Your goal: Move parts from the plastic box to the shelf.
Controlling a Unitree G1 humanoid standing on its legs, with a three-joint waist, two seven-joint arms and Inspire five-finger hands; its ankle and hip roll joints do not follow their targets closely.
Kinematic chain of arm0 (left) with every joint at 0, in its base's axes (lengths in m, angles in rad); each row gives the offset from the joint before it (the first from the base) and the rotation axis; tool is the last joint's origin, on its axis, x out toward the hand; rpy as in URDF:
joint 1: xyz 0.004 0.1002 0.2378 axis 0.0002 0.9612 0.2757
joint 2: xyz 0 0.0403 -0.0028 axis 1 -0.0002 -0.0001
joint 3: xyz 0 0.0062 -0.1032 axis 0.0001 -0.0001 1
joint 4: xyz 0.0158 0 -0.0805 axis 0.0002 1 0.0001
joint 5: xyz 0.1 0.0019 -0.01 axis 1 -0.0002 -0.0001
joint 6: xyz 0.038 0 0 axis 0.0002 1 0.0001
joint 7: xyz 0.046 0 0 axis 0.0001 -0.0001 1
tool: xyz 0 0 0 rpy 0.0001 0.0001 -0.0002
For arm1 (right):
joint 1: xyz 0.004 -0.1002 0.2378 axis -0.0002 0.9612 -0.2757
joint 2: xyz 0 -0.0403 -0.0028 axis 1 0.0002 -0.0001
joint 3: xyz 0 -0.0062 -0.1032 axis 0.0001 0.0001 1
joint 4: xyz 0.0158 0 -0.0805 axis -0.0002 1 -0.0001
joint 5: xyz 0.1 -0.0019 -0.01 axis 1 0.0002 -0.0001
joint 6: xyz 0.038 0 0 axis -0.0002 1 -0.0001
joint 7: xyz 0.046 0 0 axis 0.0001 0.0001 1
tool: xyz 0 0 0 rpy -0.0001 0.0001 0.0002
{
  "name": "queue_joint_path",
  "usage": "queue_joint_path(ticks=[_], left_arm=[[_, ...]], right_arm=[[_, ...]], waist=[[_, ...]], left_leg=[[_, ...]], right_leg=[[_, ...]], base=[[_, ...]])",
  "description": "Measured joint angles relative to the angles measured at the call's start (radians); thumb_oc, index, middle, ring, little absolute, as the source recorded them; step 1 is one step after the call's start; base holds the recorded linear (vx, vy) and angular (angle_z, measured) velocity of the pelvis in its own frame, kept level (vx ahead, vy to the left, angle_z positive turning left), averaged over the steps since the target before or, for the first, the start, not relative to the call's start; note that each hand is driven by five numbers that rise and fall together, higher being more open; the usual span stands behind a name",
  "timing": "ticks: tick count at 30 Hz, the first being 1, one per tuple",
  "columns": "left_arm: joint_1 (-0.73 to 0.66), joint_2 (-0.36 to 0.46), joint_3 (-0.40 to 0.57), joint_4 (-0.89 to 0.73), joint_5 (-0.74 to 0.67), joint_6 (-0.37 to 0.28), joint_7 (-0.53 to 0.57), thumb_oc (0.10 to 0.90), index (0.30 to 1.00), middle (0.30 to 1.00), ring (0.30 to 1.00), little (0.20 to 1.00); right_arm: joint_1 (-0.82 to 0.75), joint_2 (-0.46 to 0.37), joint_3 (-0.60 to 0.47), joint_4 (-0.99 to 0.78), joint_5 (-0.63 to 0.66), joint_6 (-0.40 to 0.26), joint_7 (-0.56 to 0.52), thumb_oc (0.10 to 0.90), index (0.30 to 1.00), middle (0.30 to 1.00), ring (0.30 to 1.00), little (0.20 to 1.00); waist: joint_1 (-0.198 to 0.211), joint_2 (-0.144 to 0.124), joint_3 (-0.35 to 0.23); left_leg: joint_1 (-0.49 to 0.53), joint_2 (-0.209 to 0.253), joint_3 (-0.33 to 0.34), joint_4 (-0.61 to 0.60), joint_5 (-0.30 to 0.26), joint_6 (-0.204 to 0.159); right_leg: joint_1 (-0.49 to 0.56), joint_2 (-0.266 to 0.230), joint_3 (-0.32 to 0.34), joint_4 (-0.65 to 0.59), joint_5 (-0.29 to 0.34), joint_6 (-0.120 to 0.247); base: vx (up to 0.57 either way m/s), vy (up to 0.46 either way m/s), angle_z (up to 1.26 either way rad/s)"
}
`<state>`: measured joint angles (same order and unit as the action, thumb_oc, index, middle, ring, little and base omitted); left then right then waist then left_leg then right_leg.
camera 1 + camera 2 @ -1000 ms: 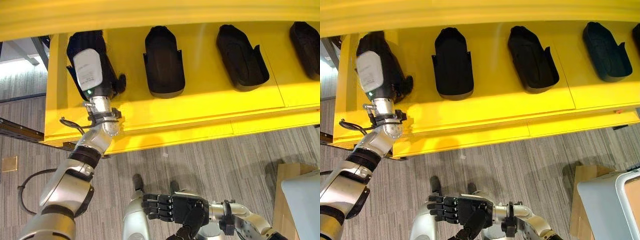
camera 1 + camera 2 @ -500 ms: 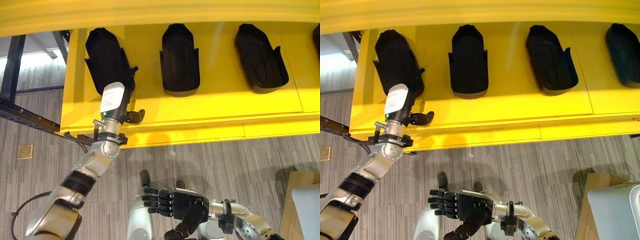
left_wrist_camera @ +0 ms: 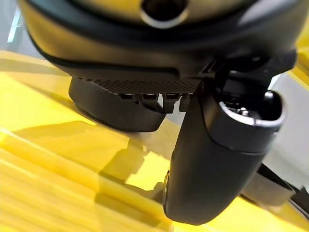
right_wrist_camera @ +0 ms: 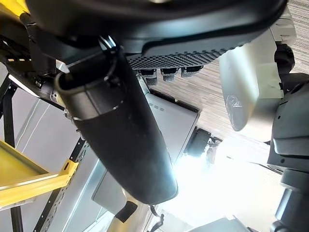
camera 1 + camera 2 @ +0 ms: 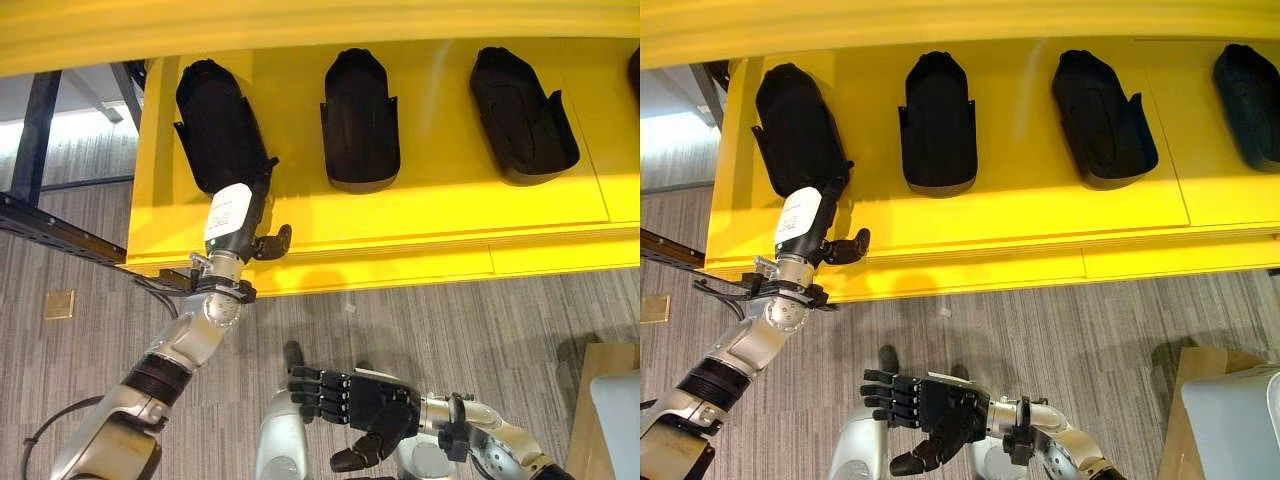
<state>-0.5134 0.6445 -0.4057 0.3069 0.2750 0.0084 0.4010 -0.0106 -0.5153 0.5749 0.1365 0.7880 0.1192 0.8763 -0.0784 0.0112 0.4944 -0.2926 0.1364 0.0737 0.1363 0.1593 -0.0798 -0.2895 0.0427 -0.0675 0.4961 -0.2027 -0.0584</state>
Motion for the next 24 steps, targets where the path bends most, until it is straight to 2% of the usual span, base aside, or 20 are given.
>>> queue_joint_path(ticks=[4,9,12,19,24], left_arm=[[-0.007,0.000,0.000,0.000,-0.036,0.021,0.000,0.900,1.000,1.000,1.000,1.000],[-0.026,-0.005,0.001,0.000,-0.076,0.080,-0.009,0.900,1.000,1.000,1.000,1.000],[-0.046,-0.035,0.009,0.020,-0.112,0.124,-0.015,0.900,1.000,1.000,1.000,1.000],[-0.073,-0.038,0.016,0.057,-0.191,0.195,-0.023,0.900,1.000,1.000,1.000,1.000],[-0.081,-0.038,0.022,0.057,-0.192,0.216,-0.043,0.900,1.000,1.000,1.000,1.000]], right_arm=[[0.002,-0.001,-0.008,0.000,0.000,0.019,0.000,0.900,1.000,1.000,1.000,1.000],[0.000,-0.002,-0.010,-0.001,0.000,0.038,-0.001,0.900,1.000,1.000,1.000,1.000],[0.004,-0.009,-0.014,-0.007,-0.001,0.057,-0.005,0.900,1.000,1.000,1.000,1.000],[0.003,-0.031,-0.035,-0.014,-0.002,0.088,-0.010,0.900,1.000,1.000,1.000,1.000],[0.004,-0.041,-0.042,-0.014,-0.004,0.096,-0.010,0.900,1.000,1.000,1.000,1.000]], waist=[[-0.002,0.004,0.000],[-0.004,0.007,-0.001],[-0.007,0.021,-0.008],[-0.024,0.049,-0.025],[-0.024,0.050,-0.026]], left_leg=[[0.001,0.000,0.002,0.002,0.000,0.000],[0.008,0.000,0.003,0.002,0.000,0.000],[0.013,0.000,0.005,0.001,-0.001,-0.002],[0.013,0.000,0.006,0.000,-0.002,-0.002],[0.013,-0.002,0.009,0.002,-0.002,-0.002]], right_leg=[[-0.001,0.000,0.002,0.004,0.000,0.000],[-0.001,0.000,0.007,0.011,-0.002,-0.001],[-0.002,0.000,0.014,0.012,-0.007,0.000],[-0.005,0.001,0.017,0.015,-0.007,-0.001],[-0.012,0.000,0.024,0.027,-0.013,-0.003]], base=[[0.00,0.000,0.00],[0.00,0.013,-0.02],[0.00,0.011,-0.02],[0.00,0.009,-0.01],[0.00,0.003,-0.01]])
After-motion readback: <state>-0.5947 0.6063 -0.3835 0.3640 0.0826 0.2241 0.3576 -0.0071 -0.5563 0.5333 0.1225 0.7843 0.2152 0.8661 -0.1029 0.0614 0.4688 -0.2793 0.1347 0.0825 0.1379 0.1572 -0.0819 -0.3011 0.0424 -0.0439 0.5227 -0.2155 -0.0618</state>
